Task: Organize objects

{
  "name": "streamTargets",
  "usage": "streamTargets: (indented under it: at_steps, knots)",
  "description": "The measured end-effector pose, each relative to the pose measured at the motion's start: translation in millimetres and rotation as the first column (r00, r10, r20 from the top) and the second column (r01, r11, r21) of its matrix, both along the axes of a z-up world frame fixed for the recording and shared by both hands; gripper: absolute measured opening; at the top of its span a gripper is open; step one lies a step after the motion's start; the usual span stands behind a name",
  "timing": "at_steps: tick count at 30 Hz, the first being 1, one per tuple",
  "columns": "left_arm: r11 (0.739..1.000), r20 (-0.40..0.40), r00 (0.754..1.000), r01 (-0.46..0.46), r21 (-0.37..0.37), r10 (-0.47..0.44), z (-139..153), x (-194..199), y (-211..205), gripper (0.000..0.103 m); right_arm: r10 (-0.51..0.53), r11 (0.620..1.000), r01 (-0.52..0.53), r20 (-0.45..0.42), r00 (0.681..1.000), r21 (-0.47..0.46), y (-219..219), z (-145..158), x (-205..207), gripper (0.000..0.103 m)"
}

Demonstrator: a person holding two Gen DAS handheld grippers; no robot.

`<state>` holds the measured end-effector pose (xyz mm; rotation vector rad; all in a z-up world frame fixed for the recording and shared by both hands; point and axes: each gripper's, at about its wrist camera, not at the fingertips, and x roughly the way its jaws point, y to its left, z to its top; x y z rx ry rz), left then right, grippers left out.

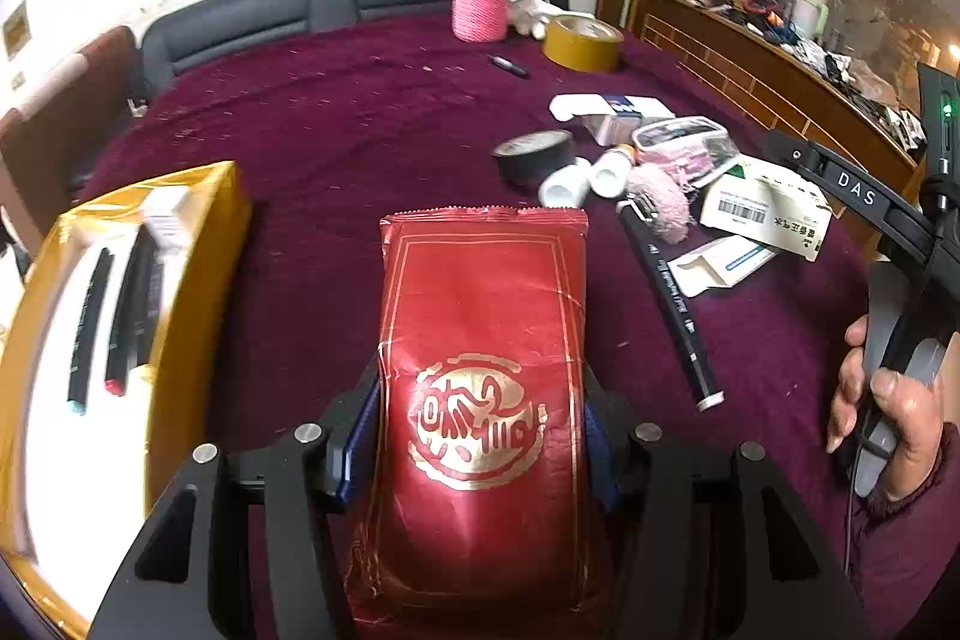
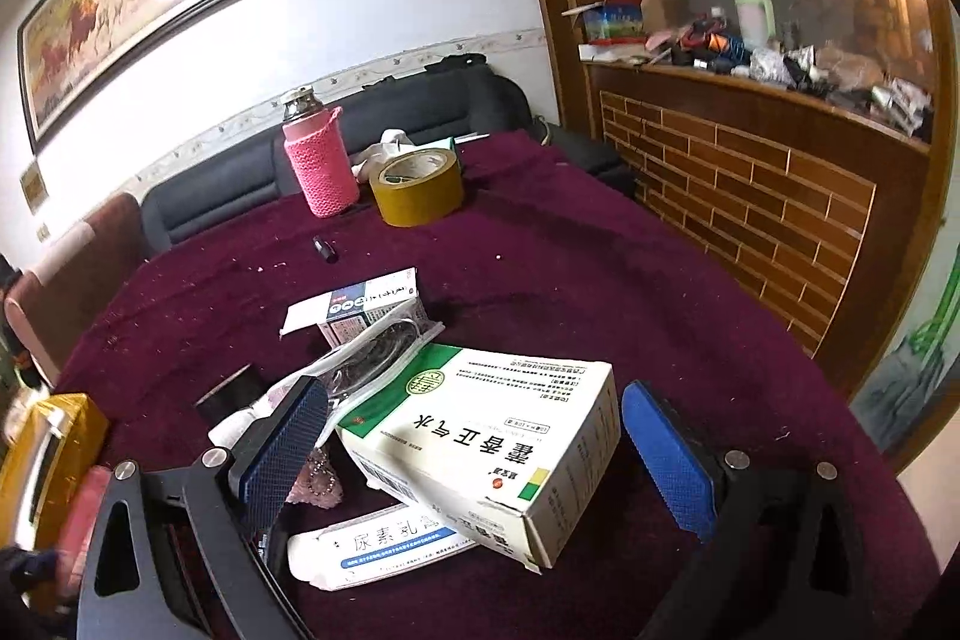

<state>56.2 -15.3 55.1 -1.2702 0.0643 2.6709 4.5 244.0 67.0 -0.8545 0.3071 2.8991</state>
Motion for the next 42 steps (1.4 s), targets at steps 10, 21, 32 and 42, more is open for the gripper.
streamTargets:
  at_steps: [10, 21, 32, 42]
  knots:
    - [0.998, -0.076, 0.995, -0.06, -0.022, 0.058, 15, 26, -32, 0.055, 0.251, 0.968, -0.253, 0.08, 0.965, 0.004, -58, 24, 21, 0.101]
    - [0.995, -0.142, 0.986, -0.09, -0.049, 0.082, 26, 46, -50, 0.055, 0.383, 0.898, -0.432, 0.333, 0.861, 0.085, -132, -19, 17, 0.085]
    - [0.996, -0.135, 0.987, -0.088, -0.026, 0.084, 22, 47, -59, 0.055, 0.417, 0.873, -0.478, 0.365, 0.832, 0.094, -150, -31, 15, 0.036]
    - [0.996, -0.118, 0.989, -0.094, 0.008, 0.094, 18, 47, -69, 0.055, 0.374, 0.899, -0.434, 0.419, 0.827, 0.056, -142, -47, -1, 0.04]
